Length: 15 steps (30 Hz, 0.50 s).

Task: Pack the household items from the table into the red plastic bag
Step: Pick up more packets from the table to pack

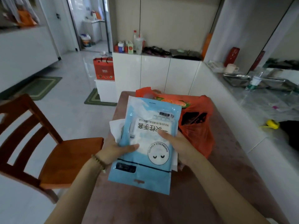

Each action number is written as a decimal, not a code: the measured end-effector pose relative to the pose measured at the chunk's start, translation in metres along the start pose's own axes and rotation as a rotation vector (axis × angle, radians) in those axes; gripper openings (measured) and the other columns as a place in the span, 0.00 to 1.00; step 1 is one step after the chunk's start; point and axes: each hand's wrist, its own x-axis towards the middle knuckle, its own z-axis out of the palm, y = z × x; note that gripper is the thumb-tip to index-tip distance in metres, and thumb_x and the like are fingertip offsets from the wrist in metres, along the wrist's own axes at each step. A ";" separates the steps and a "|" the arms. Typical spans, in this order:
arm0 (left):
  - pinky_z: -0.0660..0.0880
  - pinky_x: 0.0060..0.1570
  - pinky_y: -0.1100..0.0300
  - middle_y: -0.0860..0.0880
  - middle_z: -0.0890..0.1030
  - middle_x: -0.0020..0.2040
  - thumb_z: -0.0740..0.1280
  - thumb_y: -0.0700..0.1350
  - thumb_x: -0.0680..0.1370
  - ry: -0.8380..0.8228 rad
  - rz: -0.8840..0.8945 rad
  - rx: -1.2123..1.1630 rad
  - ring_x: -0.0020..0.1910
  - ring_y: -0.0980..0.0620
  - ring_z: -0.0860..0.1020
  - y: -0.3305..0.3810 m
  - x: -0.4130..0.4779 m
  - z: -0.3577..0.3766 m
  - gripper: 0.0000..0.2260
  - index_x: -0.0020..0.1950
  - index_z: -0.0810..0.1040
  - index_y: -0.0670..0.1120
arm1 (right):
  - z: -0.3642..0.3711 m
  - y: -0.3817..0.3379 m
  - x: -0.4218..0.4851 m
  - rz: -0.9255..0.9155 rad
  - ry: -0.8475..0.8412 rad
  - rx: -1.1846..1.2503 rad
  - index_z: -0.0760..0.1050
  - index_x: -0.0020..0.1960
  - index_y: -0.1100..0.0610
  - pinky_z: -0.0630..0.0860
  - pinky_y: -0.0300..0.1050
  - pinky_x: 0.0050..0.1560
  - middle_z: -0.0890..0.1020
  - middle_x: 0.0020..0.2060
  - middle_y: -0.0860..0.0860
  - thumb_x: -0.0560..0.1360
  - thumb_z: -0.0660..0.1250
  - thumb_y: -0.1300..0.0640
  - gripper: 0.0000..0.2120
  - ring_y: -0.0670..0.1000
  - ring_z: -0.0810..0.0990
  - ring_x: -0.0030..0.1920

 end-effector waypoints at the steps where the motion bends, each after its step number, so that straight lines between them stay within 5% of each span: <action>1: 0.81 0.39 0.50 0.45 0.85 0.46 0.79 0.47 0.58 0.021 0.032 -0.022 0.44 0.43 0.84 0.006 0.006 0.004 0.29 0.57 0.75 0.47 | -0.009 -0.006 0.006 -0.040 -0.005 -0.026 0.78 0.56 0.47 0.80 0.46 0.55 0.84 0.54 0.48 0.63 0.73 0.43 0.23 0.48 0.83 0.53; 4: 0.80 0.32 0.56 0.47 0.86 0.41 0.77 0.45 0.60 0.111 0.116 -0.031 0.37 0.46 0.84 0.021 0.021 0.009 0.25 0.55 0.76 0.47 | -0.046 -0.009 0.026 -0.196 0.202 -0.296 0.76 0.52 0.47 0.74 0.30 0.49 0.83 0.51 0.45 0.77 0.62 0.46 0.08 0.45 0.81 0.53; 6: 0.79 0.29 0.58 0.46 0.86 0.38 0.76 0.42 0.63 0.144 0.133 -0.021 0.33 0.47 0.84 0.027 0.028 0.010 0.20 0.52 0.76 0.48 | -0.073 -0.009 0.041 -0.296 0.346 -0.470 0.76 0.50 0.48 0.70 0.23 0.47 0.80 0.46 0.41 0.80 0.58 0.49 0.08 0.48 0.78 0.55; 11: 0.79 0.28 0.58 0.40 0.83 0.46 0.75 0.39 0.66 0.178 0.123 0.046 0.35 0.46 0.83 0.034 0.048 0.010 0.20 0.55 0.74 0.47 | -0.104 -0.012 0.082 0.073 0.314 -0.907 0.71 0.63 0.53 0.66 0.51 0.66 0.79 0.59 0.55 0.79 0.46 0.36 0.28 0.58 0.74 0.64; 15: 0.81 0.36 0.51 0.38 0.82 0.51 0.77 0.42 0.63 0.161 0.089 0.099 0.45 0.39 0.82 0.033 0.064 0.006 0.28 0.61 0.73 0.46 | -0.101 -0.019 0.094 0.293 0.139 -0.553 0.77 0.57 0.63 0.73 0.44 0.48 0.83 0.43 0.57 0.77 0.52 0.34 0.34 0.53 0.81 0.43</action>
